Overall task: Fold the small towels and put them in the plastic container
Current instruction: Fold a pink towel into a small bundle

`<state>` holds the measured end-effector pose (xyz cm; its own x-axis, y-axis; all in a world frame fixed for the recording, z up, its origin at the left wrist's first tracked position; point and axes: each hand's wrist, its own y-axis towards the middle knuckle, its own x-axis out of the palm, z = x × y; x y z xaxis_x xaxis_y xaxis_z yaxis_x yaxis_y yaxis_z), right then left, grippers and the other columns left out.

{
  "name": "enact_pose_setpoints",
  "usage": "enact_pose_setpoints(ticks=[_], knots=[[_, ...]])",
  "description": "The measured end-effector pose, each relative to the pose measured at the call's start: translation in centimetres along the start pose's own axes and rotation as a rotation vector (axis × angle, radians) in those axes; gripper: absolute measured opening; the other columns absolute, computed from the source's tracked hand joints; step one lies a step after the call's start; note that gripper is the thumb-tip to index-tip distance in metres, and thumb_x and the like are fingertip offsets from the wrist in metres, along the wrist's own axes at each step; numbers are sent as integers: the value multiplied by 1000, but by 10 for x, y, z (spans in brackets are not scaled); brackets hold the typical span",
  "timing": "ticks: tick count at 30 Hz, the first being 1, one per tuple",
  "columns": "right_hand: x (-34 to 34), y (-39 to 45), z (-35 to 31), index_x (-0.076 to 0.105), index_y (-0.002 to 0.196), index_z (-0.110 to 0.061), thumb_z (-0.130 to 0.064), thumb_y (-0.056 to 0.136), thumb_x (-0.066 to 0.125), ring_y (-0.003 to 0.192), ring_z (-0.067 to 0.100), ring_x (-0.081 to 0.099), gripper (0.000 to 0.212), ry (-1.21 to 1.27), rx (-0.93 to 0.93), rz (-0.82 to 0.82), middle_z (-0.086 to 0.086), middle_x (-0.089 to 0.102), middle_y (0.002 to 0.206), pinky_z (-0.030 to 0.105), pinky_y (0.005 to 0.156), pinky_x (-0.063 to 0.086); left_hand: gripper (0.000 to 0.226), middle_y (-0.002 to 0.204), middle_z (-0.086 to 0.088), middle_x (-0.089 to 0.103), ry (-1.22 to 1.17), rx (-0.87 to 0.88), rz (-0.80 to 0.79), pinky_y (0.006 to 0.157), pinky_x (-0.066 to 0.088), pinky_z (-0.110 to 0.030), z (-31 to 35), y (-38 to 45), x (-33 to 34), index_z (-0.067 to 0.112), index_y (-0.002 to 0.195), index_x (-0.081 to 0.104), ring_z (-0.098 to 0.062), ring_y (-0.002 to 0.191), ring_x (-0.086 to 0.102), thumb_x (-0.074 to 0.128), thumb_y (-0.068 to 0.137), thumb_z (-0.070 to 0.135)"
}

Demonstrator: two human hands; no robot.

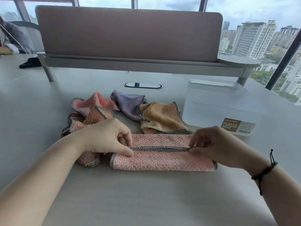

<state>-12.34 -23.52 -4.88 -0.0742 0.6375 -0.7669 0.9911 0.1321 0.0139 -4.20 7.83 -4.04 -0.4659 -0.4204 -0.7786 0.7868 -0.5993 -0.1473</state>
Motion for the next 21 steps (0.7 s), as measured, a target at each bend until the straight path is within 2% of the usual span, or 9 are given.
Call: enact_pose_setpoints(ticks=[4,8,9,11,13,16,18,19,21], knots=[[3,0,-1,71,75,-29,-26,78,80,49,2,53,10,-53,-11,28,-7,69,66,18,49,43,22,69,0,71,-17,22,-1,60,44,-26,-3,0,-1,29,82,75,-5,58,56,91,68,35],[6,-1,-3,71,73,-31,-22,77,78,51,3,56,12,-141,-56,44,-9,67,66,18,47,46,32,75,11,65,2,94,16,62,42,-23,-5,1,-2,45,94,76,-1,62,51,91,67,37],[7,-1,-3,72,73,-33,-24,76,78,56,4,58,11,-185,-74,62,-11,65,68,18,51,46,35,84,15,64,38,116,28,67,42,-21,-5,1,-2,50,96,75,0,69,54,90,67,39],[9,-1,-3,73,75,-38,-28,74,77,69,2,56,11,-250,-95,114,-13,60,77,17,59,43,37,104,24,57,144,157,15,82,43,-21,0,-1,-1,58,98,72,4,96,56,88,66,47],[10,-2,-5,74,80,-42,-32,74,74,71,0,53,11,-318,-96,163,-14,55,83,18,62,40,34,111,28,54,185,189,-41,92,43,-23,7,-3,3,56,97,73,3,109,52,86,68,46],[17,-5,-14,74,88,-41,-36,79,66,73,6,56,13,-486,-77,209,-15,53,84,28,65,47,28,105,21,59,121,192,-98,84,45,-20,17,-5,9,47,93,77,0,97,58,88,68,40],[23,-8,-22,74,88,-37,-42,85,58,77,11,59,17,-572,-62,230,-17,53,80,29,64,47,28,99,14,63,97,193,-135,75,48,-22,23,-8,11,43,92,79,-6,84,60,90,66,41],[26,-9,-24,72,83,-33,-48,88,53,76,11,60,25,-602,-61,242,-16,54,77,28,62,46,28,97,10,65,76,197,-168,73,51,-28,25,-9,11,40,94,79,-10,79,61,90,67,41],[31,-11,-29,63,69,-22,-66,92,34,67,11,58,57,-650,-64,271,-10,56,71,28,57,42,30,97,4,71,-54,198,-295,71,53,-33,30,-12,13,33,103,79,-18,77,64,86,74,34]])
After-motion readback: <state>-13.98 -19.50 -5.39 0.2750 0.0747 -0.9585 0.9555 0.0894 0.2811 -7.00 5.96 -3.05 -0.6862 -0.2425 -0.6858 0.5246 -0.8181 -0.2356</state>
